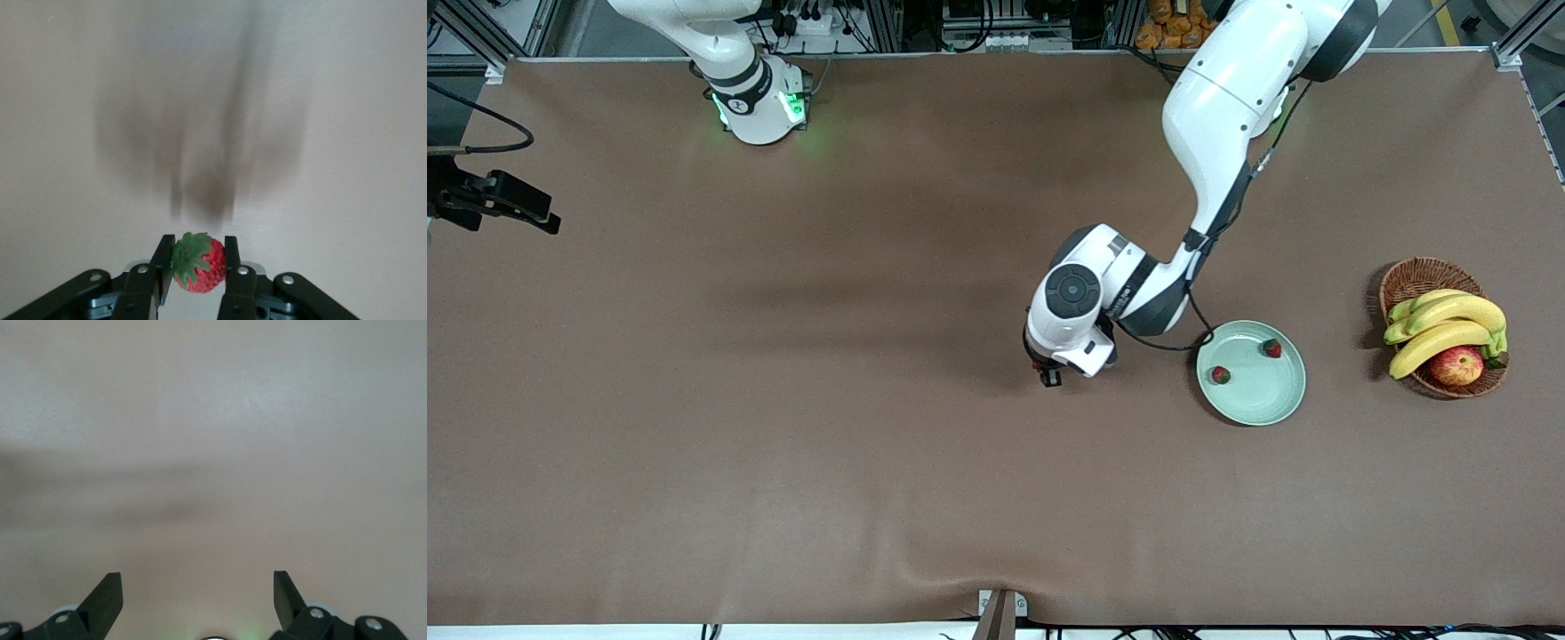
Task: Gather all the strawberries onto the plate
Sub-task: 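Carry the strawberry over the plate and open the left gripper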
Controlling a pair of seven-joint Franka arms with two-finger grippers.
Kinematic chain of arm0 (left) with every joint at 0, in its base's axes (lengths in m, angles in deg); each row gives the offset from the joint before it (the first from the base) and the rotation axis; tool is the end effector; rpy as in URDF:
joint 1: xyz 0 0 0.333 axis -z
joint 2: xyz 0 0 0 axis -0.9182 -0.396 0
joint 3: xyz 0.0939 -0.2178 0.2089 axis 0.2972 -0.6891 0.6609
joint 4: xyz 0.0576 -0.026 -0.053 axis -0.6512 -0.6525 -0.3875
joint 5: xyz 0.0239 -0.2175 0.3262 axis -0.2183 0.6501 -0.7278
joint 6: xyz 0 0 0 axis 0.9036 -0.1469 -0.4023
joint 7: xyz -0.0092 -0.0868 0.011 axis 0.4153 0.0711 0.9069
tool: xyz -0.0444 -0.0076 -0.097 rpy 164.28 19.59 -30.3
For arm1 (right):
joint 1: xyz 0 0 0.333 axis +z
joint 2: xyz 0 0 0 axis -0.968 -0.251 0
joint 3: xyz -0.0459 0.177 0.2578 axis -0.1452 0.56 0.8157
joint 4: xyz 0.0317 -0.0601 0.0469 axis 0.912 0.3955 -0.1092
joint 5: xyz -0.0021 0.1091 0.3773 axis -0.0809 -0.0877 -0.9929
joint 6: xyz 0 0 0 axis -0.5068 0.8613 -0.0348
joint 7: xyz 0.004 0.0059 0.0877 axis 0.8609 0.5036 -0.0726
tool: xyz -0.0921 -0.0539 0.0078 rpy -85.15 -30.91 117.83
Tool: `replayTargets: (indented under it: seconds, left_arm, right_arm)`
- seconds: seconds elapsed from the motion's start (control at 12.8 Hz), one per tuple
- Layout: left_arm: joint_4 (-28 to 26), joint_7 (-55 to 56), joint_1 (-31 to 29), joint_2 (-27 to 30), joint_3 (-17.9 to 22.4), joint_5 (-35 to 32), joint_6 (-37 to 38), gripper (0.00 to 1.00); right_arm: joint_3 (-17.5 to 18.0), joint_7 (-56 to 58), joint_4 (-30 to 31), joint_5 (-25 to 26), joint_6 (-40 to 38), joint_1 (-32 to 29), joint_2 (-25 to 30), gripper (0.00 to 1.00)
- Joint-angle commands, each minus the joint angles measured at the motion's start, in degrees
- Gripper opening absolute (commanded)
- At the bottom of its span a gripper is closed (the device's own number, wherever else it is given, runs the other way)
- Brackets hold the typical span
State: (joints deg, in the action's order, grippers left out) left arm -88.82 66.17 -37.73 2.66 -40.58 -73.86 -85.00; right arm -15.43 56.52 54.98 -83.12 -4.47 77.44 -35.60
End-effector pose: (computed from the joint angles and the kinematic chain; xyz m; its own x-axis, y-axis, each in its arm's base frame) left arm 0.5858 -0.4335 0.2206 -0.1484 0.9858 -0.0782 0.9889 0.1471 -0.0221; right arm 0.5431 -0.0245 0.6359 0.9959 -0.0534 -0.0730 -0.0533 -0.9986 0.0031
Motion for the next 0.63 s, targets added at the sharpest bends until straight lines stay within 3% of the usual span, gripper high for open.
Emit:
replayTargets:
  seconds: [0.0,0.31,0.55]
  left_arm:
    - [-1.18,-5.29,-4.14,4.12,-0.7,-1.12,3.63,0.0]
    - [-1.62,-17.15,-8.98,8.34,-0.71,-0.59,14.35,0.0]
    - [-5.39,-26.3,-13.28,11.85,-0.71,-0.59,16.66,0.0]
  right_arm:
    - [0.77,0.48,0.55,1.37,-0.08,-0.57,0.51,1.0]
    - [0.86,0.39,0.46,2.7,-0.87,-0.04,0.51,1.0]
    - [0.77,0.3,0.29,1.83,-0.09,-0.39,0.51,1.0]
